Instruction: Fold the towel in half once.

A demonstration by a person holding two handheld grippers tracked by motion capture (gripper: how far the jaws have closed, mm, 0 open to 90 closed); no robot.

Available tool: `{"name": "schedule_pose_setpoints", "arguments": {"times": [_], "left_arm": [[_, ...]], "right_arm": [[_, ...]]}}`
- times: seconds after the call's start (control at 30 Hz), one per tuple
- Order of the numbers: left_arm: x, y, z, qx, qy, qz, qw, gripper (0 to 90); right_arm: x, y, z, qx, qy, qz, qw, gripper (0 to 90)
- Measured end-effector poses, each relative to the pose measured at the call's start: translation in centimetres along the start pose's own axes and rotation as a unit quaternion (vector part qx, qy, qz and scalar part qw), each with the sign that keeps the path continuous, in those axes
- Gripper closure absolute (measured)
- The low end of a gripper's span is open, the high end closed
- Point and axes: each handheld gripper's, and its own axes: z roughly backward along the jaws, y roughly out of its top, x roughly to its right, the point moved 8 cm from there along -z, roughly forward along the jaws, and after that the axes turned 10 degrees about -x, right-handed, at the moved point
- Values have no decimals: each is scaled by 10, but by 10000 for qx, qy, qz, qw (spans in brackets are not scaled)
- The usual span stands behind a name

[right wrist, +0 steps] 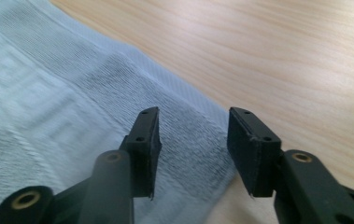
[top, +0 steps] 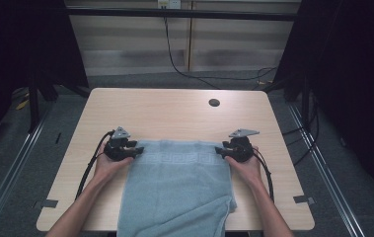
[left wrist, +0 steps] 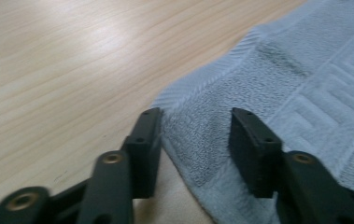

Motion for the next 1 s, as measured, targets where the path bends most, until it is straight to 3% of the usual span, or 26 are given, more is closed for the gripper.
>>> {"name": "schedule_pose_setpoints", "arguments": {"times": [0.03, 0.17, 0.3, 0.43, 0.47, 0.53, 0.6, 0.77, 0.9, 0.97, 1.0], "left_arm": [[1, 0, 0, -16, -31, -30, 10000, 619], [6, -1, 0, -6, -254, -6, 9997, 752], [11, -1, 0, -16, -409, 50, 9991, 846], [12, -1, 6, 89, -400, 150, 9990, 859], [11, 0, 9, 165, -411, 210, 9988, 861], [11, 4, 20, 349, -627, 310, 9969, 863], [13, 8, 28, 471, -689, 313, 9960, 863], [21, 21, 50, 910, -1023, 378, 9899, 863], [19, 31, 58, 1066, -1011, 458, 9881, 862], [17, 40, 62, 1112, -957, 448, 9882, 862], [15, 45, 64, 1158, -918, 479, 9879, 862]], "right_arm": [[1, -1, -2, -59, -110, 27, 9999, 528], [1, -1, -6, -67, -112, 102, 9999, 562], [-4, -1, -5, -104, -13, 150, 9998, 770], [-8, 1, -3, -230, 206, 101, 9995, 852], [-6, 3, 0, -107, 278, 41, 9995, 857], [-3, 8, 9, 128, 458, -128, 9988, 863], [-5, 13, 18, 305, 549, -126, 9979, 865], [-11, 28, 41, 775, 840, -203, 9932, 867], [-10, 43, 63, 1092, 984, -254, 9888, 866], [-8, 52, 73, 1195, 861, -222, 9888, 867], [-7, 58, 80, 1295, 899, -230, 9872, 867]]}}
